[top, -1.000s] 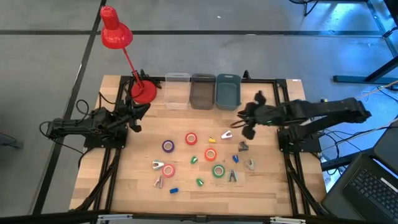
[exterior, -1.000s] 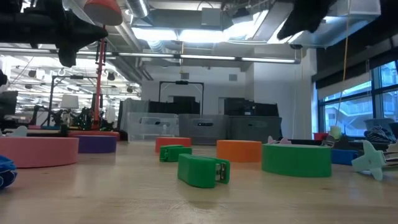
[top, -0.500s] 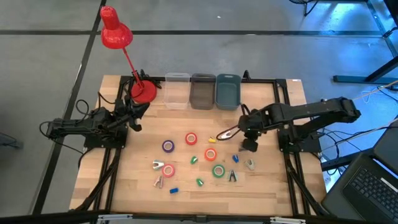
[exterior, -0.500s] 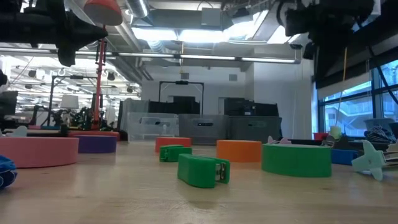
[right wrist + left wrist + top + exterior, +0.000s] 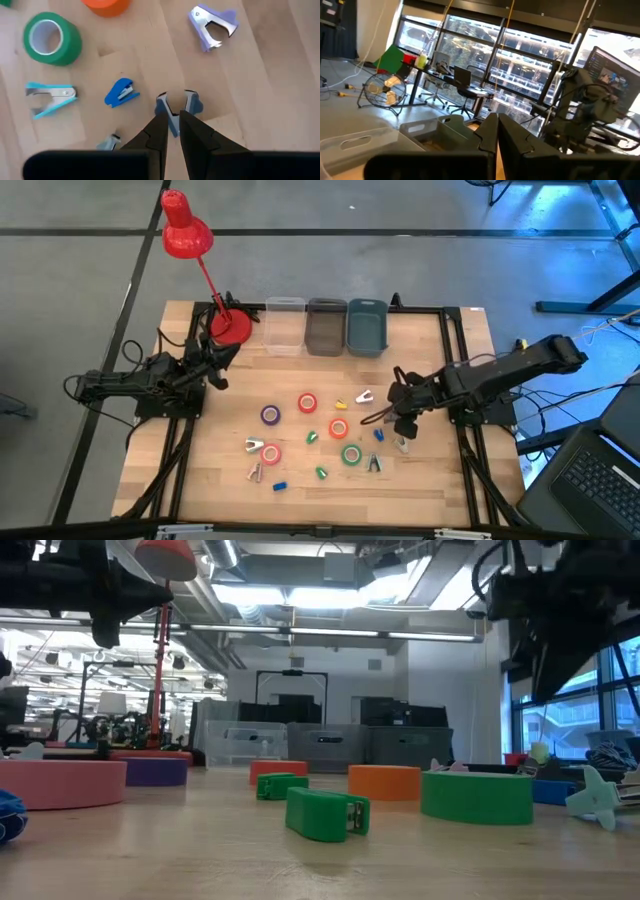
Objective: Pick and place Stapler, Stapler remover, tape
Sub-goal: Put the black staple remover into the blue bin
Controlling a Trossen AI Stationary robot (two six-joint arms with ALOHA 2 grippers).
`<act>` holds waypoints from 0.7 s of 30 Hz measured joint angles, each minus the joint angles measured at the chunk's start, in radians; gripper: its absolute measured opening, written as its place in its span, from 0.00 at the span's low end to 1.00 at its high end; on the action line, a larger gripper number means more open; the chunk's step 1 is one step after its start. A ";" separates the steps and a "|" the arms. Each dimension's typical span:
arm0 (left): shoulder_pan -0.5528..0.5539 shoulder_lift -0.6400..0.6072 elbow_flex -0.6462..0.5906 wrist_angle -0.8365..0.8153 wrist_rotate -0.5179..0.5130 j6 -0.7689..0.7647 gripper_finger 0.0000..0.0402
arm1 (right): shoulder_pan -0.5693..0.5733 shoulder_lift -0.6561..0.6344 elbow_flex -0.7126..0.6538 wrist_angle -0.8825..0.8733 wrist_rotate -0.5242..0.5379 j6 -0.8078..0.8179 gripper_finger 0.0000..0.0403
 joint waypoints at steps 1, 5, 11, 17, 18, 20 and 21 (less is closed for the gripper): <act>0.000 0.000 0.000 0.000 0.005 -0.001 0.01 | -0.002 0.001 -0.014 0.008 0.000 -0.002 0.13; 0.000 0.000 0.000 -0.002 0.007 -0.002 0.00 | -0.009 0.002 -0.086 0.043 -0.001 -0.001 0.13; 0.000 0.000 0.000 -0.017 0.004 -0.003 0.01 | -0.009 0.002 -0.177 0.199 0.000 0.003 0.13; 0.000 0.000 0.000 -0.017 0.003 -0.023 0.01 | -0.009 0.003 -0.220 0.239 0.083 0.052 0.13; 0.000 0.000 0.000 -0.017 0.003 -0.033 0.00 | -0.009 0.003 -0.220 0.240 0.097 0.052 0.13; 0.000 0.000 0.000 -0.017 0.003 -0.040 0.00 | -0.009 0.003 -0.220 0.249 0.123 0.052 0.13; 0.000 0.000 0.000 -0.017 0.003 -0.039 0.00 | -0.009 0.003 -0.220 0.253 0.135 0.051 0.13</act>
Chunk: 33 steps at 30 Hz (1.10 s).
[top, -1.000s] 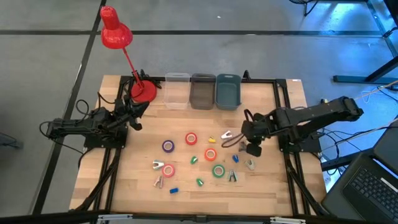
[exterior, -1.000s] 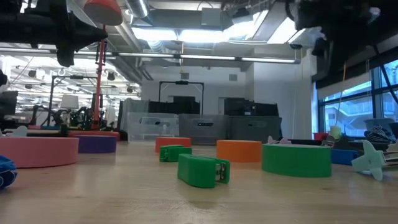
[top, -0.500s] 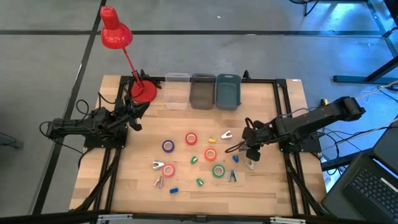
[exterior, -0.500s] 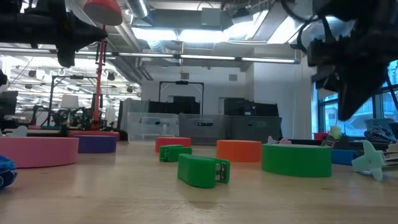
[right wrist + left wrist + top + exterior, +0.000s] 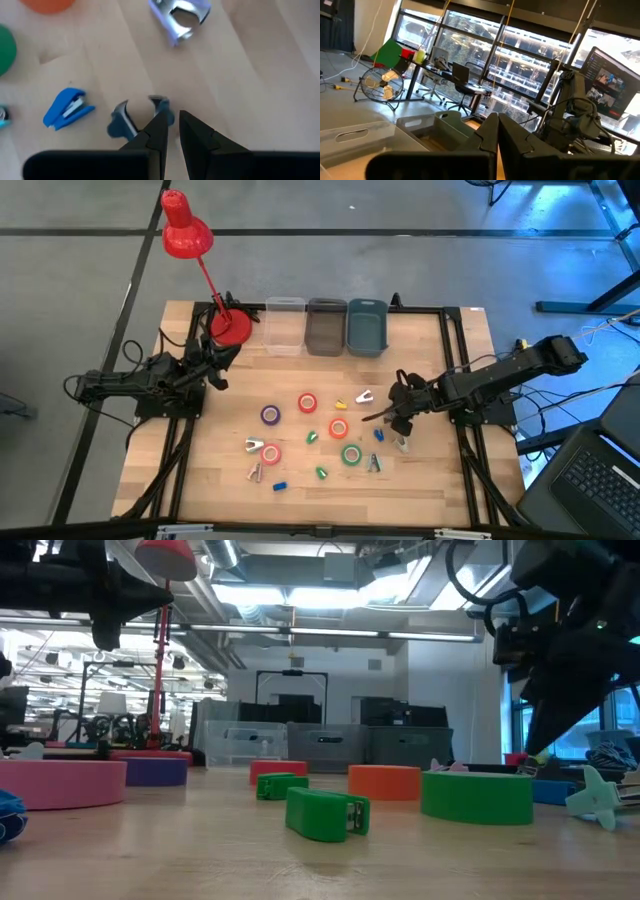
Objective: Pick and place Stapler, Stapler remover, tape
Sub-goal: Put the black staple remover into the blue bin
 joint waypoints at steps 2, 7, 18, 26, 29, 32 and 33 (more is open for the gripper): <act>0.000 0.000 0.000 0.000 -0.001 0.000 0.01 | -0.001 0.000 0.000 0.000 0.008 0.000 0.13; 0.000 0.000 0.000 0.000 -0.001 0.000 0.01 | -0.021 0.001 0.000 -0.002 -0.002 0.000 0.13; 0.000 0.000 0.000 -0.002 0.000 0.002 0.01 | -0.084 0.007 0.000 0.006 -0.107 -0.003 0.26; 0.000 0.000 0.000 -0.006 0.000 0.002 0.00 | -0.084 0.007 0.001 0.013 -0.147 -0.003 0.31; 0.000 0.000 0.000 -0.006 0.000 0.002 0.01 | -0.084 0.007 0.001 0.021 -0.157 -0.003 0.31; 0.000 0.000 0.000 -0.006 0.000 0.003 0.01 | -0.084 0.007 0.001 0.036 -0.187 -0.002 0.31; 0.000 0.000 0.000 -0.007 0.000 0.003 0.01 | -0.084 0.007 0.001 0.041 -0.197 -0.001 0.31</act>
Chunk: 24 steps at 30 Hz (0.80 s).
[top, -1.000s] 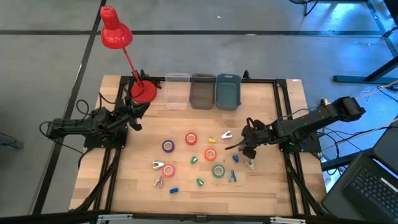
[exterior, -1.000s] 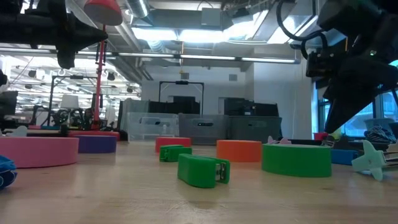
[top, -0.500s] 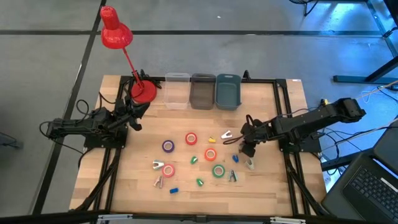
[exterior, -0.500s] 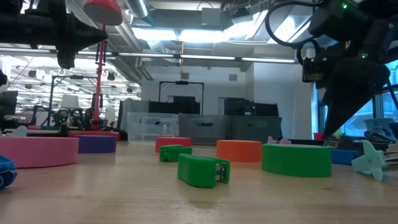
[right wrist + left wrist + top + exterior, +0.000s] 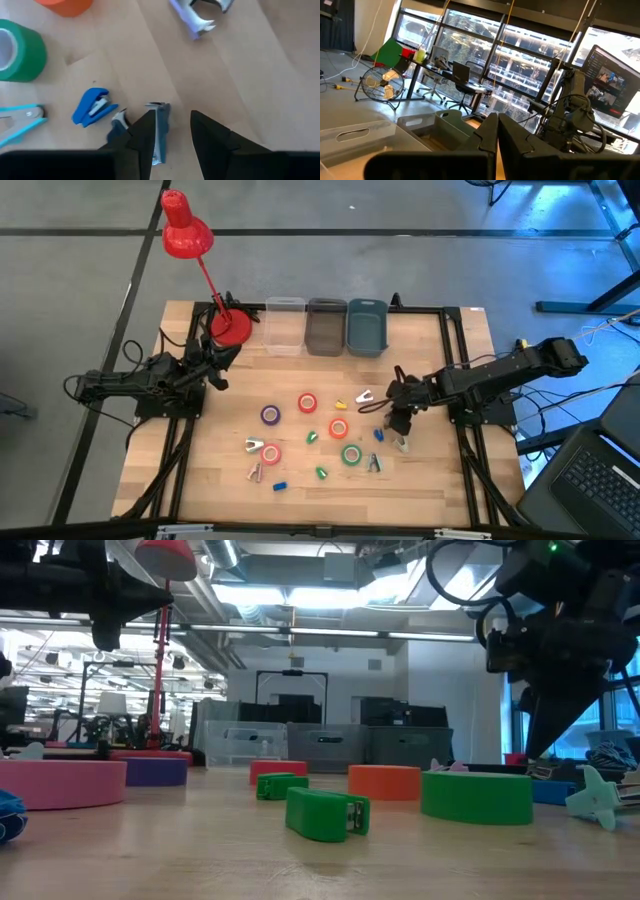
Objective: Pick and place Stapler, Stapler remover, tape
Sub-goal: Put the black staple remover into the blue bin
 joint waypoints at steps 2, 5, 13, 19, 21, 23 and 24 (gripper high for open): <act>0.000 0.000 0.000 0.000 0.000 0.000 0.01 | 0.000 0.000 0.000 0.000 -0.010 0.001 0.31; 0.000 0.000 0.000 0.000 0.000 0.000 0.00 | 0.000 0.000 0.000 -0.010 -0.009 0.001 0.31; 0.000 0.000 0.000 0.000 0.001 0.000 0.01 | 0.000 0.000 -0.030 0.002 -0.020 0.002 0.31; 0.000 0.000 0.000 0.000 0.000 0.000 0.00 | 0.000 0.001 -0.064 0.061 -0.046 0.047 0.25; 0.000 0.000 0.000 0.000 0.000 0.000 0.01 | 0.000 0.001 -0.064 0.068 -0.046 0.049 0.19; 0.000 0.000 0.000 0.000 0.000 0.000 0.01 | 0.000 0.001 -0.064 0.080 -0.046 0.049 0.11; 0.000 0.000 0.000 0.000 0.000 0.000 0.01 | 0.000 0.001 -0.064 0.086 -0.046 0.048 0.06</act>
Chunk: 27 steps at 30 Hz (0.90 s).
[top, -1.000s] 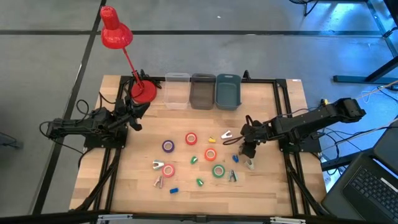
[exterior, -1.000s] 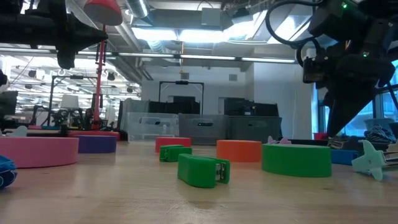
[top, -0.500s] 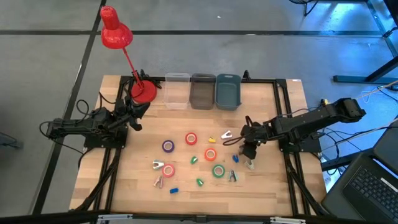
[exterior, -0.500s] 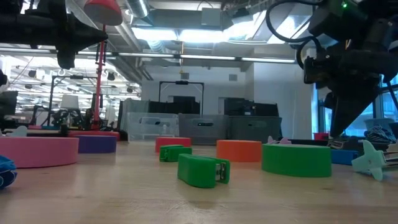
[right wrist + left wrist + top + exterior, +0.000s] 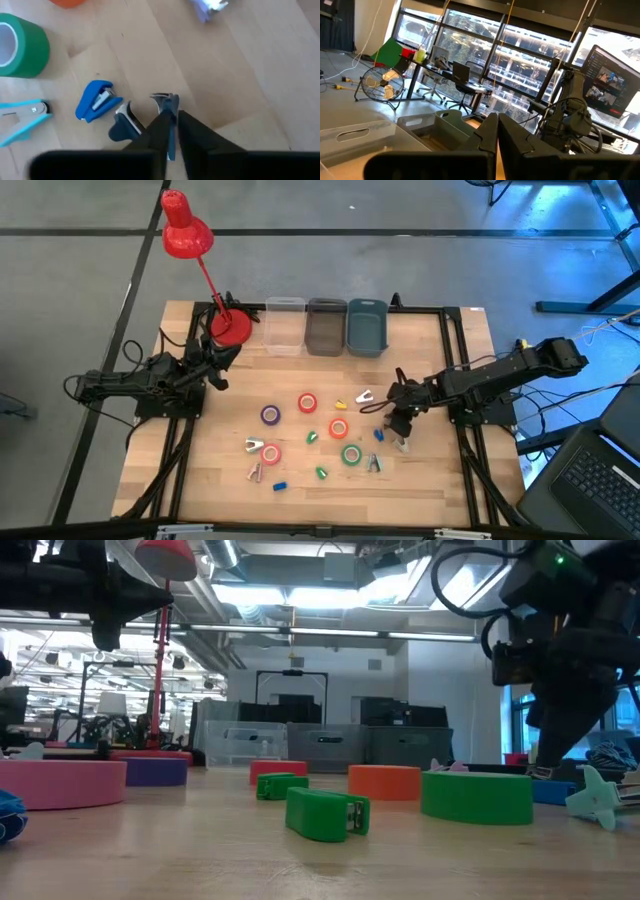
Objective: Pick and place Stapler, Stapler remover, tape
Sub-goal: Put the black staple remover into the blue bin
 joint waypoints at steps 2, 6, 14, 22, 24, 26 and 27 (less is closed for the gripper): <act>0.000 0.000 0.000 0.000 -0.006 0.000 0.01 | 0.000 0.000 0.000 0.009 0.000 -0.001 0.02; 0.000 0.000 0.000 0.000 -0.021 0.011 0.00 | 0.000 0.000 0.000 0.012 0.000 0.001 0.01; 0.000 0.000 0.000 0.000 -0.023 0.011 0.01 | -0.001 -0.003 0.058 -0.014 0.015 -0.018 0.00; 0.000 0.000 0.000 0.000 -0.025 -0.001 0.01 | -0.083 -0.016 0.335 -0.363 0.135 -0.214 0.00; 0.000 0.000 0.000 0.000 -0.025 -0.015 0.01 | -0.170 -0.016 0.380 -0.373 0.139 -0.292 0.00; 0.000 0.000 0.000 0.000 -0.025 -0.022 0.01 | -0.291 -0.014 0.411 -0.336 0.119 -0.387 0.00; 0.000 0.000 0.000 0.000 -0.025 -0.025 0.01 | -0.362 -0.009 0.424 -0.306 0.089 -0.437 0.00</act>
